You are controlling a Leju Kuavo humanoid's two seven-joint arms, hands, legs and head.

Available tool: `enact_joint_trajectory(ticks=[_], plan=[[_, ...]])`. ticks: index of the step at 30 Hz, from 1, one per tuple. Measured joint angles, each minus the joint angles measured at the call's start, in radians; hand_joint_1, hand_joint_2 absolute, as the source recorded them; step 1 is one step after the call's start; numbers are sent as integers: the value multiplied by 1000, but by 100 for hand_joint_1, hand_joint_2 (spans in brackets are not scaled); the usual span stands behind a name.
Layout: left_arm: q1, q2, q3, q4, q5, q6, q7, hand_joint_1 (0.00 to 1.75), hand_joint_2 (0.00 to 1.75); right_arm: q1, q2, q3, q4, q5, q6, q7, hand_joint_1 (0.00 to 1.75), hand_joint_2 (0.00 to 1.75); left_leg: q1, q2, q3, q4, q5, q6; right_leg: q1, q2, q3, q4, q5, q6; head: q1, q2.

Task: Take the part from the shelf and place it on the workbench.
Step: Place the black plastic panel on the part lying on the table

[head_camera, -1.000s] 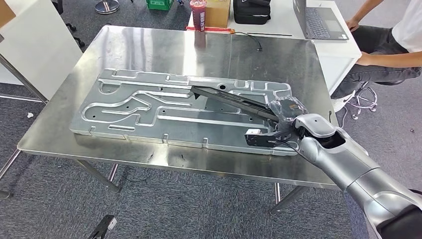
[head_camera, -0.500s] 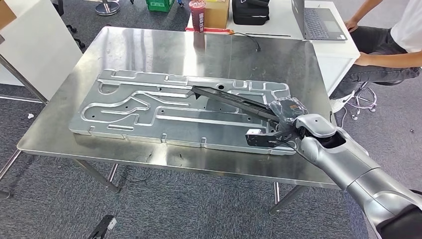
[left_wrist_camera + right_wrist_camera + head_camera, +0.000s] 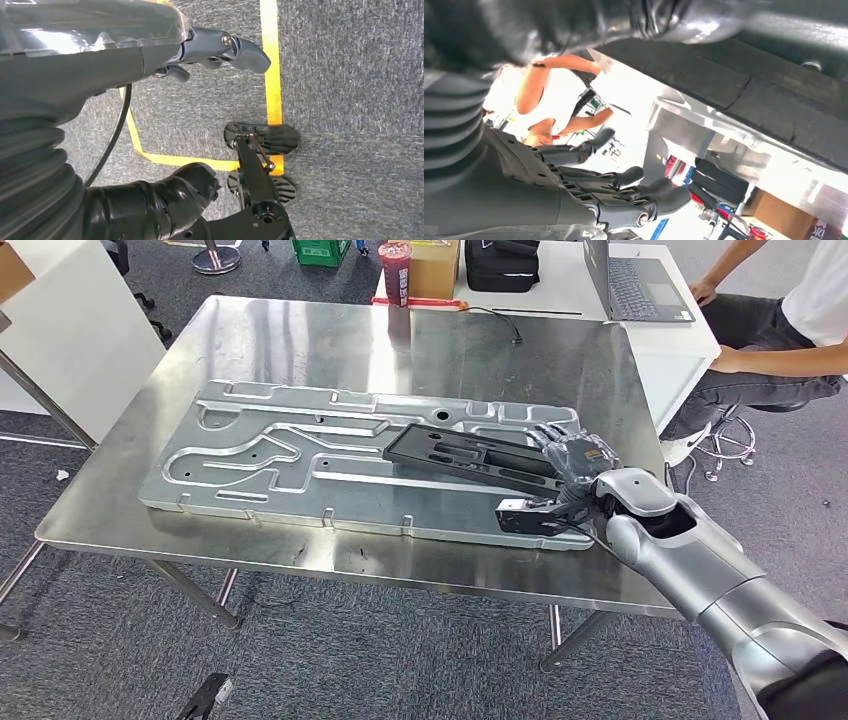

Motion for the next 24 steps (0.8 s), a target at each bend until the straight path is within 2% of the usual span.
enact_joint_trajectory(ticks=[14, 18, 24], plan=[[0, 0, 0, 0, 0, 1, 0, 0, 175, -2, 2, 0, 0, 0, 0, 0, 0, 0, 0, 0, 1, 0, 0, -1, 0, 0, 0, 1, 0, 0, 0, 0], [0, 0, 6, 0, 12, 11, 14, 0, 0, -2, 2, 0, 1, 0, 1, 0, 0, 0, 0, 0, 1, 0, 0, -1, 0, 0, 0, 1, 0, 0, 0, 0], [-1, -2, 25, 0, 26, 11, 45, 0, 0, -2, 7, 0, 8, 0, 2, 0, 0, 0, 0, 0, 1, 0, 0, -1, 0, 0, 0, 1, 0, 0, 0, 0]])
